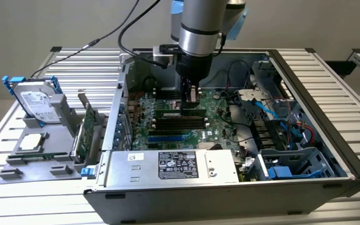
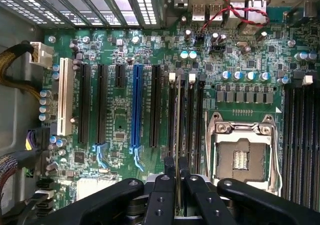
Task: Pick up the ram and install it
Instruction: 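Insert the ram into the slot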
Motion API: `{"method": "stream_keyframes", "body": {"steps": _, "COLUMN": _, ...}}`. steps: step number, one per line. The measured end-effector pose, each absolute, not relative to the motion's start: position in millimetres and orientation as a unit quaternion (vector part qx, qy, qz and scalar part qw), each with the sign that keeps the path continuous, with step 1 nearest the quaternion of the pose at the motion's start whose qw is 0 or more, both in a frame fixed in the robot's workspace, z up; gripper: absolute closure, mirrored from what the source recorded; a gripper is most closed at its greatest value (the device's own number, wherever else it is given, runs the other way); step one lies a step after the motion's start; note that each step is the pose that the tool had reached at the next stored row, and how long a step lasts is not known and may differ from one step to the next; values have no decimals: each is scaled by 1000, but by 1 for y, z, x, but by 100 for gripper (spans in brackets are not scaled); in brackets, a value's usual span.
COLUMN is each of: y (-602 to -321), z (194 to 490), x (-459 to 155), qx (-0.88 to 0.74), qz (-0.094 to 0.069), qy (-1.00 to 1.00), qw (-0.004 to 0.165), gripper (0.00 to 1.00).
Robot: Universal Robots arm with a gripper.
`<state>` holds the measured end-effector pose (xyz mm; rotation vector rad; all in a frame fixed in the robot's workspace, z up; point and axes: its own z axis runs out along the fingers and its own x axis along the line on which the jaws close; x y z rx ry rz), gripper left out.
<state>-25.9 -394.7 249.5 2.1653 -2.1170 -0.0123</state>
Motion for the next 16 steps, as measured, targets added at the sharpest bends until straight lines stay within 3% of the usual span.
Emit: {"method": "stream_keyframes", "body": {"steps": 16, "y": -395, "z": 231, "x": -26, "qx": 714, "qz": -1, "qy": -698, "qw": 60, "gripper": 86}}
